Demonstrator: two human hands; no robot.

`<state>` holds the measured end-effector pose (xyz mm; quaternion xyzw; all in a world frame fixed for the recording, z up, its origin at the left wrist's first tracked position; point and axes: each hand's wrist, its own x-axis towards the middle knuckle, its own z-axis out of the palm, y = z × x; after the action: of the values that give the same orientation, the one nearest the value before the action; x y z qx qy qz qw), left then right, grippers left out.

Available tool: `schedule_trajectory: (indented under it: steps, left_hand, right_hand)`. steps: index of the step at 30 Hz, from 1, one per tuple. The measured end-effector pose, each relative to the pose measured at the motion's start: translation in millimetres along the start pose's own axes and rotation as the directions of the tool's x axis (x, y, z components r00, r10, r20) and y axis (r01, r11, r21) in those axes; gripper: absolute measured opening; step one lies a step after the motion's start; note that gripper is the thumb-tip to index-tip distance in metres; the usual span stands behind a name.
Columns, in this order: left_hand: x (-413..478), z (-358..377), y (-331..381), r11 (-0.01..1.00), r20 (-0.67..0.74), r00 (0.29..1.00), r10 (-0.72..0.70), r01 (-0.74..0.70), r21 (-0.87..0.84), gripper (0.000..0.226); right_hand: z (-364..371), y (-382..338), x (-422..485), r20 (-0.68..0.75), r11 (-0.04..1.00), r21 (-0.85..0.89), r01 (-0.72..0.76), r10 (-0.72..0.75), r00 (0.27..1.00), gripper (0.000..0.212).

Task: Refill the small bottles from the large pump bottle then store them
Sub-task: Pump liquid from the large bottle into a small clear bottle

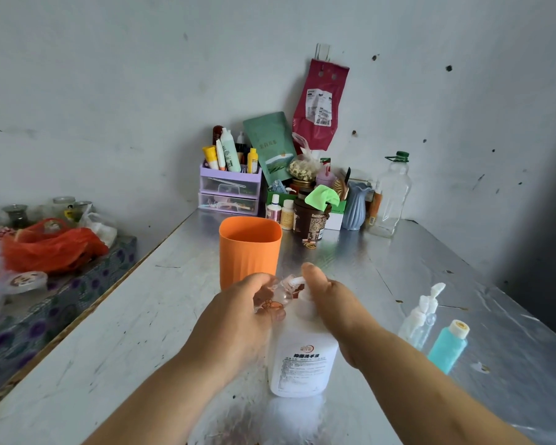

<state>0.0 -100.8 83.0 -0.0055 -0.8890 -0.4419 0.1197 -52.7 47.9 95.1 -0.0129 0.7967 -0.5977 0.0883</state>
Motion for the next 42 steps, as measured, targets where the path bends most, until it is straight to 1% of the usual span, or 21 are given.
schedule_trajectory:
  steps: [3,6,8,11,17,22,25,28,30,33,36,38,42]
  left_hand:
    - [-0.5,-0.8,4.6,1.0,0.0,1.0,0.002,-0.002,-0.018,0.034]
    - [-0.4,-2.3,7.9,1.0,-0.005,1.0,0.008,-0.008,0.002,0.033]
    - [-0.6,-2.6,9.0,1.0,-0.011,1.0,0.006,-0.006,0.0,0.032]
    - [-1.1,-3.1,10.5,1.0,-0.015,1.0,0.005,-0.005,-0.009,0.031]
    - [-1.7,-1.6,8.7,1.0,-0.017,1.0,0.015,-0.015,0.003,0.034]
    - [0.1,0.6,4.1,1.0,-0.018,1.0,0.006,-0.006,-0.009,0.035]
    - [0.1,1.7,1.6,1.0,-0.012,1.0,0.001,-0.001,-0.017,0.036]
    - [-1.0,0.9,3.5,1.0,-0.004,1.0,0.003,-0.003,-0.012,0.033]
    - [-1.9,0.2,6.8,1.0,0.003,1.0,0.004,-0.004,-0.02,0.032]
    - [-3.4,-2.0,10.3,1.0,-0.007,1.0,-0.001,0.001,-0.028,0.03]
    - [-4.2,-2.5,11.6,1.0,-0.015,1.0,0.001,-0.001,-0.014,0.03]
    - [-5.5,-1.7,12.2,1.0,-0.018,1.0,-0.002,0.001,-0.018,0.029]
    - [-5.7,-0.6,12.0,1.0,-0.023,1.0,-0.009,0.008,-0.021,0.031]
  right_hand:
    - [-2.5,-4.0,-4.0,0.016,0.999,0.045,-0.012,0.011,1.0,0.053]
    - [-2.0,-4.1,-6.0,0.022,0.996,0.084,-0.006,0.004,1.0,0.06]
    - [-1.7,-3.5,-7.0,-0.003,0.995,0.101,0.001,0.0,1.0,0.06]
    - [-2.7,-3.4,-5.8,0.007,0.995,0.095,0.007,-0.007,1.0,0.061]
    - [-3.6,-0.9,-2.6,0.045,0.993,0.117,0.014,-0.019,0.999,0.054]
    - [-5.4,5.7,4.3,0.021,0.995,0.093,0.042,-0.044,0.999,0.045]
    - [-1.9,7.1,4.8,-0.008,0.996,0.05,0.073,-0.072,0.997,0.04]
    - [-0.2,9.2,4.2,0.001,0.997,0.045,0.06,-0.06,0.998,0.048]
    - [-1.3,7.8,2.2,0.014,0.997,0.06,0.043,-0.044,0.999,0.056]
    - [-0.9,4.0,-0.1,0.025,0.996,0.088,0.014,-0.016,1.0,0.061]
    - [1.0,2.0,-3.1,0.02,0.994,0.108,-0.004,0.002,1.0,0.071]
    - [0.5,1.9,-3.8,0.015,0.994,0.109,-0.009,0.008,1.0,0.068]
    - [-2.4,0.6,-1.3,0.01,0.994,0.104,-0.026,0.025,1.0,0.056]
